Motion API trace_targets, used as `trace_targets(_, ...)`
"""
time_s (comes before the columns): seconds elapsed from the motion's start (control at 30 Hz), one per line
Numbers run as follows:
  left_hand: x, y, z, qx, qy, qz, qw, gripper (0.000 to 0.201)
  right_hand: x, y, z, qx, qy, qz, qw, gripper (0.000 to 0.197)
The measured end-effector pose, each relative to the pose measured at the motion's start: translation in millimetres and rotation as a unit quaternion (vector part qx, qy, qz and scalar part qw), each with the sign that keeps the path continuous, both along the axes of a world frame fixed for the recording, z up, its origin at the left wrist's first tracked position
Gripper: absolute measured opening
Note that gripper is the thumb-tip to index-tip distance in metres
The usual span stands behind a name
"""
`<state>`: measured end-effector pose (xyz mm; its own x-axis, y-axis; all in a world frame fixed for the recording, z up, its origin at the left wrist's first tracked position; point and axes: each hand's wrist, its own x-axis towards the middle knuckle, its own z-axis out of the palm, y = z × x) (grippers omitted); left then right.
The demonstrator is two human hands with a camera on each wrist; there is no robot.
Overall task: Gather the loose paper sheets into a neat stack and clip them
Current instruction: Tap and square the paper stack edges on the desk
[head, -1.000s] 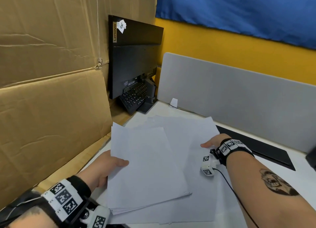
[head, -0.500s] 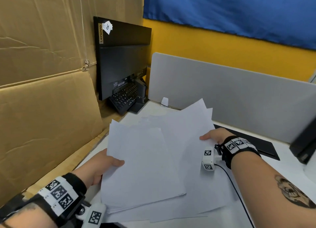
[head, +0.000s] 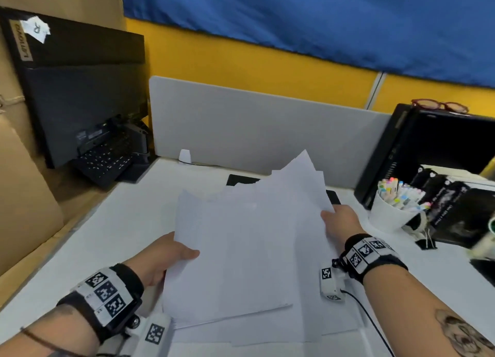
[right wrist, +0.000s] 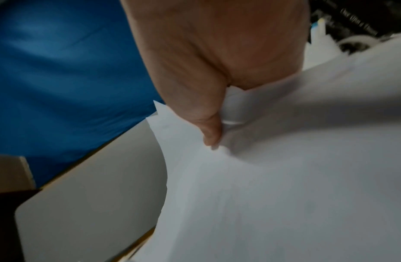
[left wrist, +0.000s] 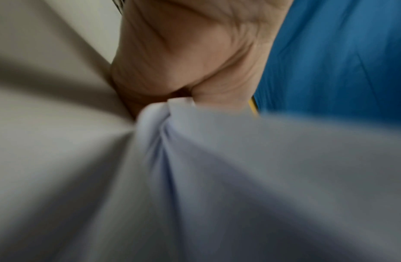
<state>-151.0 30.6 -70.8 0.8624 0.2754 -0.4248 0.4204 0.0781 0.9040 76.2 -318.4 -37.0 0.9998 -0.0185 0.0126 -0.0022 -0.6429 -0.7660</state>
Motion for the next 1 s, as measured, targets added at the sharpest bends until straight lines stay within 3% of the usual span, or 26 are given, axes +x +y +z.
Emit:
trace_targets(0.1,24.0,-25.6,-2.9,0.007,-0.001,-0.027,1.000,0.035,-12.5,-24.0,23.1,0.035,-0.067,-0.033,0.997,0.020)
trace_targets(0.2,43.5,-49.6,-4.8,0.009,-0.003,-0.047,0.999,0.035,-21.4,-43.6,50.1,-0.004,-0.133,-0.037,0.990,0.027)
trace_targets(0.33,60.7,-67.9,-6.4,0.006,0.006,-0.047,0.999,0.036,-35.0,-64.7,84.3,-0.008,-0.254,-0.083,0.964,0.026)
trace_targets(0.5,69.7,-71.2,-7.6,0.005,0.011,-0.045,0.999,0.039,-44.1,-94.1,137.1,0.185,-0.349,-0.114,0.912,0.040)
trace_targets(0.57,71.0,-73.1,-9.1,0.010,-0.004,-0.051,0.999,0.060,-51.4,-101.2,154.3,0.259,-0.354,-0.124,0.890,0.039)
trace_targets(0.63,71.3,-78.4,-7.6,0.007,-0.022,-0.053,0.998,0.095,-56.8,-105.7,162.9,0.313,-0.344,-0.136,0.875,0.019)
trace_targets(0.67,70.9,-82.4,-6.4,0.009,-0.034,-0.047,0.998,0.111,-57.6,-108.2,163.1,0.323,-0.330,-0.142,0.876,0.007)
trace_targets(0.77,66.8,-91.3,-8.4,0.017,-0.095,-0.002,0.995,0.138,-66.8,-107.9,152.4,0.333,-0.263,-0.130,0.896,0.008)
trace_targets(0.83,62.7,-97.0,-10.1,0.034,-0.136,0.004,0.990,0.122,-71.9,-103.1,132.7,0.344,-0.204,-0.123,0.908,0.008)
trace_targets(0.9,63.1,-98.0,-4.3,0.015,-0.136,0.002,0.991,0.065,-73.1,-96.2,101.9,0.358,-0.149,-0.124,0.913,0.009)
trace_targets(0.93,61.7,-98.8,2.8,-0.013,-0.108,0.007,0.994,0.033,-69.5,-95.4,81.0,0.361,-0.118,-0.128,0.916,0.020)
trace_targets(0.97,61.0,-97.9,10.6,-0.055,-0.089,0.001,0.994,0.028,-67.6,-93.6,62.5,0.360,-0.088,-0.132,0.919,0.035)
trace_targets(1.0,60.5,-95.5,14.8,-0.101,-0.068,-0.012,0.993,0.057,-66.0,-92.0,44.8,0.361,-0.059,-0.131,0.922,0.048)
